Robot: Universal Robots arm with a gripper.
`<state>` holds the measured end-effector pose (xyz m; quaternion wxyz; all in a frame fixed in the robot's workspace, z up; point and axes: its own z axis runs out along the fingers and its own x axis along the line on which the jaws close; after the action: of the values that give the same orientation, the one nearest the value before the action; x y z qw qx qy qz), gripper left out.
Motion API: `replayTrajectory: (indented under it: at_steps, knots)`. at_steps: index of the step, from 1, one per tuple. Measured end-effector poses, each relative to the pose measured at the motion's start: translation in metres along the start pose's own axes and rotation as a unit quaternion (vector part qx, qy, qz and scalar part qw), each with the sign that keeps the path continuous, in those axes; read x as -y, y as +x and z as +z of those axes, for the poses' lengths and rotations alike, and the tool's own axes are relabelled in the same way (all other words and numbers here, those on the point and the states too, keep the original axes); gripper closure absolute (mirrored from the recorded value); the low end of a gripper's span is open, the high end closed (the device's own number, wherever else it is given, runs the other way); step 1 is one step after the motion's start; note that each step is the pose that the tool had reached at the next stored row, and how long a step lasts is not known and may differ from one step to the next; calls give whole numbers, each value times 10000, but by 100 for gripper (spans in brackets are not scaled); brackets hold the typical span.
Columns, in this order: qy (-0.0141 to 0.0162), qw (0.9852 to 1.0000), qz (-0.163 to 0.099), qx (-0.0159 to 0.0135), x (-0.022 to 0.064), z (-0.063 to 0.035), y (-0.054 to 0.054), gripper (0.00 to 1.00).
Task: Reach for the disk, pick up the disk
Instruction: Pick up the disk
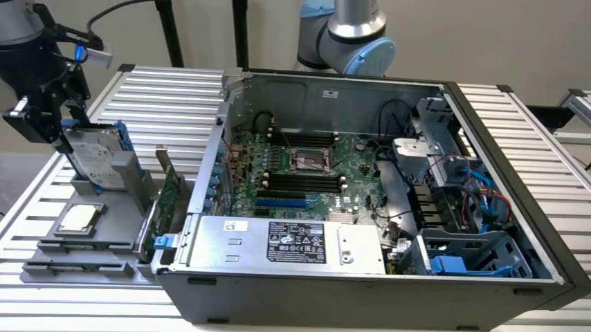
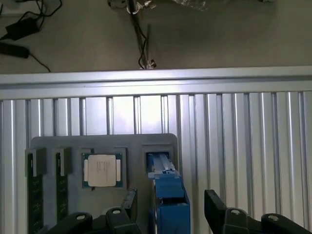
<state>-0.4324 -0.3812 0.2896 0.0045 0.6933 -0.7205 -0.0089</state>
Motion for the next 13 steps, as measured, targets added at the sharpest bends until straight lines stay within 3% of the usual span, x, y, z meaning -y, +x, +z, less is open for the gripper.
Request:
replayTrajectory:
  at_steps: [4,7,10,13]
  knots:
    - [0,10000,-47,-2,-5,1,-3,37]
    - [0,10000,-81,-3,-9,1,-4,50]
    - [0,10000,-99,-4,-15,1,-3,50]
    - [0,9999,-114,-13,-17,1,-3,58]
